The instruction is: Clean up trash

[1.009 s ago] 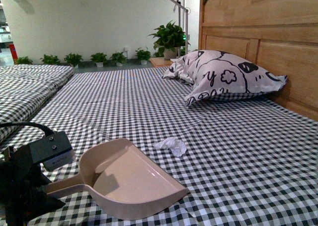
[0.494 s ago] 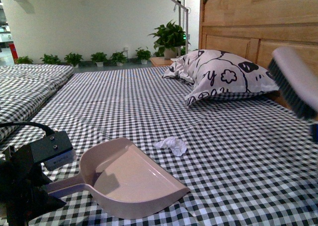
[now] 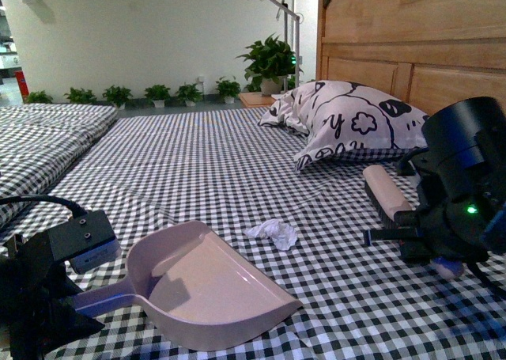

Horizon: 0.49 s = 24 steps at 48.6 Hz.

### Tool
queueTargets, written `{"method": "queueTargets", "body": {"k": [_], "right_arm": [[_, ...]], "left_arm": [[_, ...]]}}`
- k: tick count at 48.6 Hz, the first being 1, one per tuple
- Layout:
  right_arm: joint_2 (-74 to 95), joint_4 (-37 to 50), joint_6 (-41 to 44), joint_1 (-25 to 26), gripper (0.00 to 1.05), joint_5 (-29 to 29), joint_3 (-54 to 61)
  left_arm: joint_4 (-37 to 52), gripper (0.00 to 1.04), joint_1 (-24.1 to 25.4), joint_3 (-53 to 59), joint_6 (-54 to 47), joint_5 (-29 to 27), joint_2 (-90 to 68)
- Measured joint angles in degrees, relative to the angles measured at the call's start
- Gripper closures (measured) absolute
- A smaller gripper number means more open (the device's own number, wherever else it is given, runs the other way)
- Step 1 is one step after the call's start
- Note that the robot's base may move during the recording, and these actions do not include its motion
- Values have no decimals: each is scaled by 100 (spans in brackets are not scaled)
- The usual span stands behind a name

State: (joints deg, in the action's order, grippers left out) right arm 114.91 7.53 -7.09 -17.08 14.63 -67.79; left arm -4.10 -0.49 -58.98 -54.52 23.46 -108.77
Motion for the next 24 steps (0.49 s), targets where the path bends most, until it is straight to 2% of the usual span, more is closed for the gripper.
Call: {"method": "queueTargets", "body": {"k": [7,24], "right_arm": [[581,-245,245,-48,85,120,-684],[1108,-511,726,-216,85,247,-1058]], "left_arm": [[0,79,0,0,0,2,0],[0,79,-2,0,0,0,0]]}}
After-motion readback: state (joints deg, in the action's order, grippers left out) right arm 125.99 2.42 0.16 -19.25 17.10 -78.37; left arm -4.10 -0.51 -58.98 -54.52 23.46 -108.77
